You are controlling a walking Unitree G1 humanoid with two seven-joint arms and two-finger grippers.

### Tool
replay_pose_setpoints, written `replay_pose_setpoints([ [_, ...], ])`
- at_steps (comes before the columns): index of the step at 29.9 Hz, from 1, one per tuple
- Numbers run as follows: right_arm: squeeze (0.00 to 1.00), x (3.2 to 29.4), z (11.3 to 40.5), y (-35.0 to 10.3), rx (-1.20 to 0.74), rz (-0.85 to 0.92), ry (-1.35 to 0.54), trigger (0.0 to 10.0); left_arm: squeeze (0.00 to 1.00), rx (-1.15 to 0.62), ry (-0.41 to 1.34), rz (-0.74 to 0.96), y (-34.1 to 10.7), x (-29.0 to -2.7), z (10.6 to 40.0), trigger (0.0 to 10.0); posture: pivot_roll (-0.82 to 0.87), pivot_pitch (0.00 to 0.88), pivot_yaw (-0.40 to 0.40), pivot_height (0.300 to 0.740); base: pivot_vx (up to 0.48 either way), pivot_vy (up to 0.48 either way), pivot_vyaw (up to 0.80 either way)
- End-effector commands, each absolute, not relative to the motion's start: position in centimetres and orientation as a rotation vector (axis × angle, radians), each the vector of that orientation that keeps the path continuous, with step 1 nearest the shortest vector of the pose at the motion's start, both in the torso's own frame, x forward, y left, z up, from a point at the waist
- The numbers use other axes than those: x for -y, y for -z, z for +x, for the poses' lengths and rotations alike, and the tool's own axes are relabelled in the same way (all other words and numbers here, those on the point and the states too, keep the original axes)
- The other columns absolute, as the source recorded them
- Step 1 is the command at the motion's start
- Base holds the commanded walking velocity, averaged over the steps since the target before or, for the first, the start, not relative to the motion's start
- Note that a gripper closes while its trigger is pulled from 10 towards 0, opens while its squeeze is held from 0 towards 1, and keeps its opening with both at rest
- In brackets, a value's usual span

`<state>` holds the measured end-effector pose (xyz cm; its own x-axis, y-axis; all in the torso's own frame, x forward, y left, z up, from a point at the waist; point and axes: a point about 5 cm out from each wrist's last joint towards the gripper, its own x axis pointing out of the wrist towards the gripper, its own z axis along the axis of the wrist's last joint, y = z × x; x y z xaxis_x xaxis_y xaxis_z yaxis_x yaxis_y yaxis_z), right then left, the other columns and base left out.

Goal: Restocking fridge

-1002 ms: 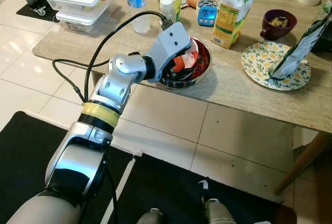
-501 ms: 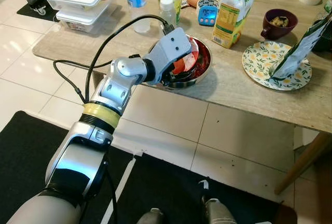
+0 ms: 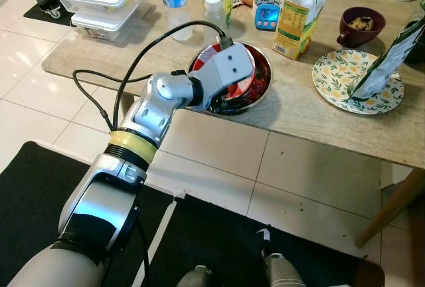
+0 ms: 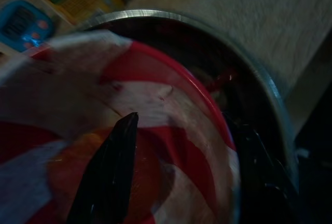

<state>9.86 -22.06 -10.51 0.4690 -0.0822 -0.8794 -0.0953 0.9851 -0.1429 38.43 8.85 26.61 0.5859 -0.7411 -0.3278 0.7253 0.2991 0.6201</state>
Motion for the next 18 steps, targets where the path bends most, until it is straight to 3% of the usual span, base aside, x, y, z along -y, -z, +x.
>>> replay_pose_setpoints([
  [1,0.00,19.3,5.8,11.9,-1.215,-0.150,-0.114,10.0,0.00,-0.016,0.976,0.854,-26.0,-9.0,38.6,10.0,-0.11,0.368,0.097,0.740,0.000,0.000,0.00],
  [13,0.00,19.3,5.7,11.9,-1.213,-0.143,-0.105,10.0,0.00,0.003,0.934,0.884,-27.0,-9.1,39.1,10.0,-0.11,0.372,0.101,0.740,0.000,0.000,0.00],
  [14,0.00,19.3,5.7,11.9,-1.212,-0.143,-0.103,10.0,0.00,0.007,0.933,0.884,-27.1,-9.1,39.2,2.0,-0.11,0.372,0.103,0.740,0.000,0.000,0.00],
  [15,0.00,19.3,5.8,11.9,-1.210,-0.142,-0.101,10.0,0.00,0.006,0.936,0.885,-27.1,-9.1,39.2,0.0,-0.11,0.372,0.103,0.740,0.000,0.000,0.00],
  [18,0.00,19.2,5.9,11.8,-1.208,-0.142,-0.100,10.0,0.00,-0.003,0.943,0.889,-27.0,-9.3,39.2,0.0,-0.11,0.371,0.103,0.740,0.000,0.000,0.00],
])
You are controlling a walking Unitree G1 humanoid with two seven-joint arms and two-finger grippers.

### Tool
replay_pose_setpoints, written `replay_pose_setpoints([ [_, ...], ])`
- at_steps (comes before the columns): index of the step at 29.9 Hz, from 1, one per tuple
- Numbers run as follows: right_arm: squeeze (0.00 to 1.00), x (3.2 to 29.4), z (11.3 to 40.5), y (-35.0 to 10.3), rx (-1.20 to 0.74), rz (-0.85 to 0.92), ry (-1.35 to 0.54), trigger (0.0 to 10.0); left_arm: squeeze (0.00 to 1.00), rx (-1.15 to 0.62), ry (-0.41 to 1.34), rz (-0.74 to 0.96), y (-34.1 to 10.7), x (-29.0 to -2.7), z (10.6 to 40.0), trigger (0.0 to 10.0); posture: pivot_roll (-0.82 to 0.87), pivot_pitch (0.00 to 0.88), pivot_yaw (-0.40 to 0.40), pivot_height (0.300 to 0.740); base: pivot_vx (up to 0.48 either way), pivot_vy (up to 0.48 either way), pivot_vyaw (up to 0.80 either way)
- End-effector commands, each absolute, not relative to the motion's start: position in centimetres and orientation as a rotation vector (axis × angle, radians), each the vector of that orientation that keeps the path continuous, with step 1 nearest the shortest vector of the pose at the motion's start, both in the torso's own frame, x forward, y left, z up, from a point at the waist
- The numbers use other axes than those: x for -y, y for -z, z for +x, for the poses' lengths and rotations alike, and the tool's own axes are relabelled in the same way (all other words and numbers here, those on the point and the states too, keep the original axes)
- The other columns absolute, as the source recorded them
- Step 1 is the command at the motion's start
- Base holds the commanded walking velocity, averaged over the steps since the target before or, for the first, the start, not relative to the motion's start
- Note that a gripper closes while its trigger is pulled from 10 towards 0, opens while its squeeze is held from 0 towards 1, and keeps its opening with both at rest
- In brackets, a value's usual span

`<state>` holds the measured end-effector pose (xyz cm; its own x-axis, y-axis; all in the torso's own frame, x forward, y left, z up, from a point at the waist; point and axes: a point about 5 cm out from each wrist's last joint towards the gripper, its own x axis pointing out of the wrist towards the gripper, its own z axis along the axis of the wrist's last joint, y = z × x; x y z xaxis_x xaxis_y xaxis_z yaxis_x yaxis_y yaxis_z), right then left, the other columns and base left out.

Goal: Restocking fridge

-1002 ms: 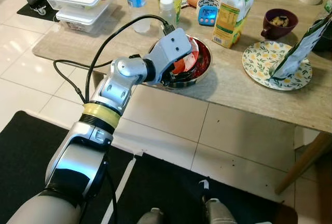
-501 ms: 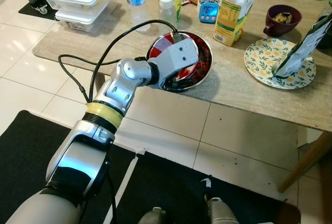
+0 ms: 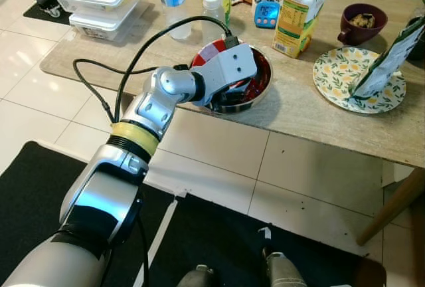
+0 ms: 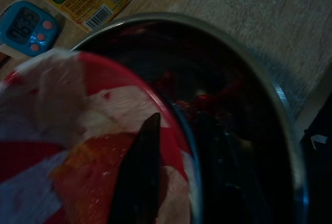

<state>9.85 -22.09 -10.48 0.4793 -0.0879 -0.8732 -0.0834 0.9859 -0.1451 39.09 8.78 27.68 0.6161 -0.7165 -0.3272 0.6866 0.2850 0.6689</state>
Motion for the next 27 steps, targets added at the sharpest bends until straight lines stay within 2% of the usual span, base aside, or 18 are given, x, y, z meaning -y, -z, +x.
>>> replay_pose_setpoints([
  [1,0.00,19.2,5.9,11.8,-1.207,-0.142,-0.099,10.0,0.00,-0.010,0.947,0.892,-26.9,-9.4,39.2,0.0,-0.11,0.369,0.103,0.740,0.000,0.000,0.00],
  [15,0.00,19.4,6.6,11.7,-1.196,-0.147,-0.094,10.0,0.00,0.012,0.935,0.922,-27.7,-9.8,39.4,0.0,-0.11,0.345,0.095,0.740,0.000,0.000,0.00],
  [27,0.00,19.4,8.4,11.5,-1.170,-0.153,-0.093,10.0,0.00,0.151,0.951,0.953,-33.5,-12.0,38.4,0.0,-0.10,0.299,0.092,0.740,0.000,0.000,0.00],
])
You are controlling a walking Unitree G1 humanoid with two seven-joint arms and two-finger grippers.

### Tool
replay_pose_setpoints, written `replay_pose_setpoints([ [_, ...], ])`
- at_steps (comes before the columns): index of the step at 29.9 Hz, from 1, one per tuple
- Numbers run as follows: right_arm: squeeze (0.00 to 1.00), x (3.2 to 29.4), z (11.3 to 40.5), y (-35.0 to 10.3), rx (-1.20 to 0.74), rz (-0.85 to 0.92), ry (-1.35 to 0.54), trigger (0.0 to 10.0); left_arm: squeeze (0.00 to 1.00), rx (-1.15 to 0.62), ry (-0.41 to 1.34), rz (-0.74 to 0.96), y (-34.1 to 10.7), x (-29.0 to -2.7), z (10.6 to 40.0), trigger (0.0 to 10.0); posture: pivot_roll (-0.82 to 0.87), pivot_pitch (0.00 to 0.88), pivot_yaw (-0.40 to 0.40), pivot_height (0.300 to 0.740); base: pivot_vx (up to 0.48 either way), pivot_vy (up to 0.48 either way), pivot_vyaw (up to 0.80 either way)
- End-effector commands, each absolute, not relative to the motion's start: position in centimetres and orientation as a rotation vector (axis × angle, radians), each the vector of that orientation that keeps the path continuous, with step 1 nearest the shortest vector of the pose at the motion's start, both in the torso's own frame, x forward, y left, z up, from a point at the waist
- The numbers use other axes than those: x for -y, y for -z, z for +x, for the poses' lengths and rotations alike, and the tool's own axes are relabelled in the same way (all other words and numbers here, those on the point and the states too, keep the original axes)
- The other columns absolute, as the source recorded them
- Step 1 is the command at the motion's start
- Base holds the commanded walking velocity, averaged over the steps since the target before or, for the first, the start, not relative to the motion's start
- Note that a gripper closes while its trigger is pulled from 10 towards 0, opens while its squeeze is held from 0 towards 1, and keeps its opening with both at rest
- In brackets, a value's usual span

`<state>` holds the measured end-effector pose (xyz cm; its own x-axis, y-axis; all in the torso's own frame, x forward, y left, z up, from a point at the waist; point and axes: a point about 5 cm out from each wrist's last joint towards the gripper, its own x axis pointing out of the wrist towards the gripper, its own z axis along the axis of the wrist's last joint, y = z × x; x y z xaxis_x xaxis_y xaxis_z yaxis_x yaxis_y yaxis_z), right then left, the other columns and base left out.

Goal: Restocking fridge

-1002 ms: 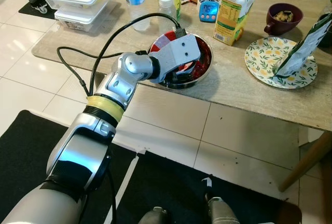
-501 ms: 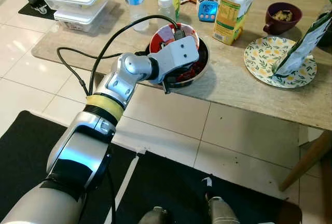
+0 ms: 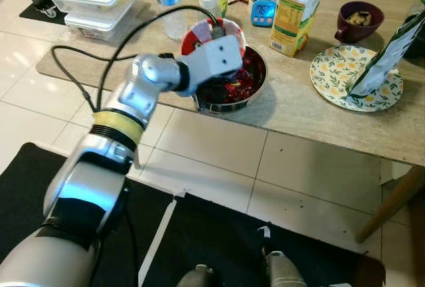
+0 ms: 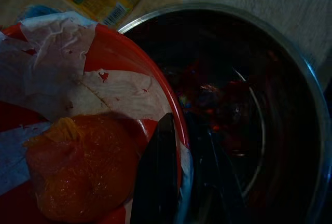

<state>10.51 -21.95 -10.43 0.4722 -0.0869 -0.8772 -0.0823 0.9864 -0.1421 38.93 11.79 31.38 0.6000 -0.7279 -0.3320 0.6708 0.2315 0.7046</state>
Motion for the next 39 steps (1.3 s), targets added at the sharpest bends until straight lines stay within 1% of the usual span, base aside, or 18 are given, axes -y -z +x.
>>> replay_pose_setpoints([
  [1,0.00,19.4,8.6,11.4,-1.167,-0.153,-0.094,10.0,0.00,0.181,0.971,0.957,-34.7,-12.5,37.9,0.9,-0.09,0.289,0.089,0.740,0.000,0.000,0.00],
  [6,0.00,19.4,8.9,11.4,-1.164,-0.156,-0.096,10.0,0.00,0.213,1.010,0.952,-36.0,-13.3,37.0,1.4,-0.08,0.281,0.088,0.740,0.000,0.000,0.00],
  [7,0.00,19.4,9.0,11.4,-1.164,-0.156,-0.096,10.0,0.00,0.218,1.025,0.967,-36.2,-13.6,36.7,2.1,-0.08,0.275,0.086,0.740,0.000,0.000,0.00],
  [8,0.00,19.4,9.0,11.4,-1.164,-0.156,-0.096,10.0,0.00,0.218,1.025,0.967,-36.2,-13.6,36.7,2.1,-0.08,0.275,0.086,0.740,0.000,0.000,0.00],
  [9,0.00,19.4,9.1,11.4,-1.164,-0.157,-0.096,10.0,0.00,0.221,1.042,0.979,-36.3,-14.0,36.3,3.1,-0.08,0.270,0.085,0.740,0.000,0.000,0.00],
  [10,0.00,19.4,9.1,11.4,-1.164,-0.157,-0.096,10.0,0.00,0.221,1.042,0.979,-36.3,-14.0,36.3,3.1,-0.08,0.270,0.085,0.740,0.000,0.000,0.00],
  [12,0.00,19.4,9.2,11.3,-1.164,-0.159,-0.096,10.0,0.00,0.215,1.051,0.993,-36.3,-15.0,35.7,4.0,-0.07,0.263,0.082,0.740,0.000,0.000,0.00],
  [13,0.00,19.4,9.2,11.3,-1.164,-0.159,-0.096,10.0,0.00,0.215,1.051,0.993,-36.3,-15.0,35.7,4.0,-0.07,0.263,0.082,0.740,0.000,0.000,0.00],
  [14,0.00,19.5,9.3,11.3,-1.165,-0.162,-0.097,10.0,0.00,0.191,1.022,1.011,-36.1,-16.4,35.4,5.3,-0.07,0.251,0.078,0.740,0.000,0.000,0.00],
  [16,0.00,19.5,9.4,11.3,-1.165,-0.163,-0.098,10.0,0.00,0.182,1.008,1.020,-36.0,-16.8,35.2,5.3,-0.07,0.249,0.078,0.740,0.000,0.000,0.00],
  [17,0.00,19.5,9.5,11.3,-1.165,-0.165,-0.099,10.0,0.00,0.172,1.001,1.022,-35.8,-17.5,34.9,7.1,-0.06,0.245,0.079,0.740,0.000,0.000,0.00],
  [19,0.00,19.6,9.5,11.3,-1.165,-0.166,-0.100,10.0,0.00,0.167,0.999,1.021,-35.7,-17.9,34.7,7.1,-0.06,0.243,0.078,0.740,0.000,0.000,0.00],
  [20,0.00,19.5,9.7,11.2,-1.162,-0.166,-0.100,10.0,0.00,0.149,0.974,1.017,-35.6,-19.1,34.2,10.0,-0.05,0.234,0.078,0.740,0.000,0.000,0.00],
  [26,0.00,19.5,10.1,11.1,-1.157,-0.166,-0.103,10.0,0.00,0.116,0.923,1.013,-35.5,-21.1,33.6,10.0,-0.05,0.224,0.077,0.740,0.000,0.000,0.00],
  [27,0.00,19.4,10.4,11.1,-1.153,-0.167,-0.105,10.0,0.00,0.072,0.865,1.016,-35.2,-23.0,33.0,10.0,-0.03,0.218,0.072,0.740,0.000,0.000,0.00],
  [32,0.00,19.4,10.6,11.0,-1.152,-0.172,-0.112,10.0,0.00,-0.060,0.675,1.051,-33.4,-26.8,32.5,10.0,-0.02,0.214,0.064,0.740,0.000,0.000,0.00],
  [33,0.00,19.4,10.6,11.0,-1.152,-0.172,-0.112,10.0,0.00,-0.060,0.675,1.051,-33.4,-26.8,32.5,10.0,-0.02,0.214,0.064,0.740,0.000,0.000,0.00],
  [39,0.00,19.6,10.9,11.0,-1.153,-0.181,-0.115,10.0,0.00,-0.305,0.356,1.029,-29.1,-33.4,31.6,10.0,-0.02,0.204,0.052,0.740,0.000,0.000,0.00],
])
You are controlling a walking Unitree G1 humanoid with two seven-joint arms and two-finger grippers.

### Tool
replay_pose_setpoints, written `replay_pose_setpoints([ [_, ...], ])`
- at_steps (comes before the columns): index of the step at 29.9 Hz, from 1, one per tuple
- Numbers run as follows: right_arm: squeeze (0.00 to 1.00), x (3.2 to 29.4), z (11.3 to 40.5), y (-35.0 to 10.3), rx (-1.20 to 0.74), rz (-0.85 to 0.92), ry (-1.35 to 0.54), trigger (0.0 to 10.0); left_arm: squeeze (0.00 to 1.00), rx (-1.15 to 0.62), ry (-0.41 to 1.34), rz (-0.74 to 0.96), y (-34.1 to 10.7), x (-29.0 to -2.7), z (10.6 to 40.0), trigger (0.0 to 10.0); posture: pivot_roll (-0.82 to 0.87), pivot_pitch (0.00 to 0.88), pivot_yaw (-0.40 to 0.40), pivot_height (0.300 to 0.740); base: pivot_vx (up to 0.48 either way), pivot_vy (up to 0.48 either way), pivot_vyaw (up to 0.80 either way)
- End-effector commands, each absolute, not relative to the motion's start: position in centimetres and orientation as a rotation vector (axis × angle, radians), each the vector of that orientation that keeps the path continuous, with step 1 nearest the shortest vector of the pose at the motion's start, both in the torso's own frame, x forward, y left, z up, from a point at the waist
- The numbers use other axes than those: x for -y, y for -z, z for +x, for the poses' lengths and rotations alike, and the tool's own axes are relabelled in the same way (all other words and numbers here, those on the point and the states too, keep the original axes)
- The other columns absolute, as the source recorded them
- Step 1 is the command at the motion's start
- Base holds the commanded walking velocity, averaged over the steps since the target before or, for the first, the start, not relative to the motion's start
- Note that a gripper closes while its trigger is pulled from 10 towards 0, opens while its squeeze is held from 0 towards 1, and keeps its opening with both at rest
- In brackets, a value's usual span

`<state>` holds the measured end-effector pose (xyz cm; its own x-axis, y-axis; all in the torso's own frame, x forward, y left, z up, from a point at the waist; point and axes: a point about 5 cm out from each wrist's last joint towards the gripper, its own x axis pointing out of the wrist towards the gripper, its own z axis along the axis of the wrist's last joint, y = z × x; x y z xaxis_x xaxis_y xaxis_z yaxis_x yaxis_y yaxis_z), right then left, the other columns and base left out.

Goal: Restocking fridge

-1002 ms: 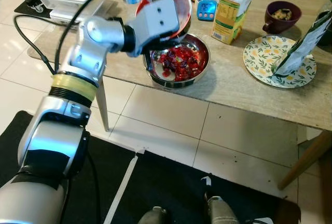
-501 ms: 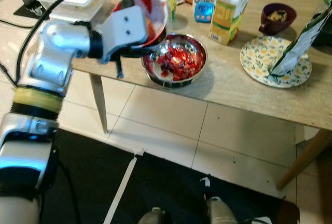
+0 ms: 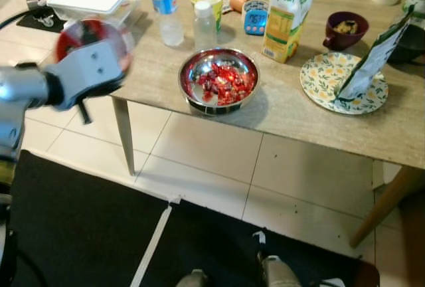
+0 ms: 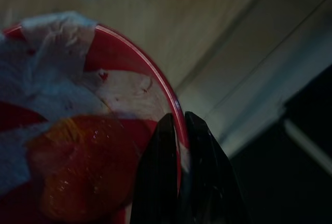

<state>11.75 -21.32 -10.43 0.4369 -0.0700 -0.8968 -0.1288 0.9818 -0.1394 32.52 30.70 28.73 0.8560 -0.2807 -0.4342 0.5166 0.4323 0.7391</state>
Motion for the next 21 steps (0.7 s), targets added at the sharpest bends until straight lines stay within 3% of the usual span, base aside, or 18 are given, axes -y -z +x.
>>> replay_pose_setpoints([
  [1,0.00,19.6,10.9,11.0,-1.153,-0.181,-0.115,10.0,0.00,-0.305,0.356,1.029,-29.1,-33.4,31.6,10.0,-0.02,0.204,0.052,0.740,0.000,0.000,0.00],
  [5,0.00,19.7,11.0,10.9,-1.152,-0.185,-0.116,10.0,0.00,-0.396,0.250,0.998,-27.0,-35.7,31.0,10.0,-0.02,0.201,0.049,0.740,0.000,0.000,0.00],
  [9,0.00,19.9,11.3,10.8,-1.150,-0.196,-0.120,10.0,0.00,-0.507,0.117,0.877,-21.6,-38.4,29.8,10.0,-0.02,0.194,0.038,0.740,0.000,0.000,0.00],
  [16,0.00,20.3,11.6,10.7,-1.145,-0.207,-0.118,10.0,0.00,-0.521,-0.039,0.667,-16.2,-39.2,28.8,10.0,-0.02,0.187,0.032,0.740,0.000,0.000,0.00],
  [17,0.00,20.5,11.7,10.6,-1.144,-0.216,-0.118,10.0,0.00,-0.530,-0.127,0.579,-13.7,-39.3,28.1,10.0,-0.03,0.182,0.027,0.740,0.000,0.000,0.00],
  [21,0.00,20.7,11.8,10.6,-1.145,-0.225,-0.117,10.0,0.00,-0.543,-0.276,0.423,-10.3,-39.5,26.6,10.0,-0.04,0.175,0.022,0.740,0.000,0.000,0.00],
])
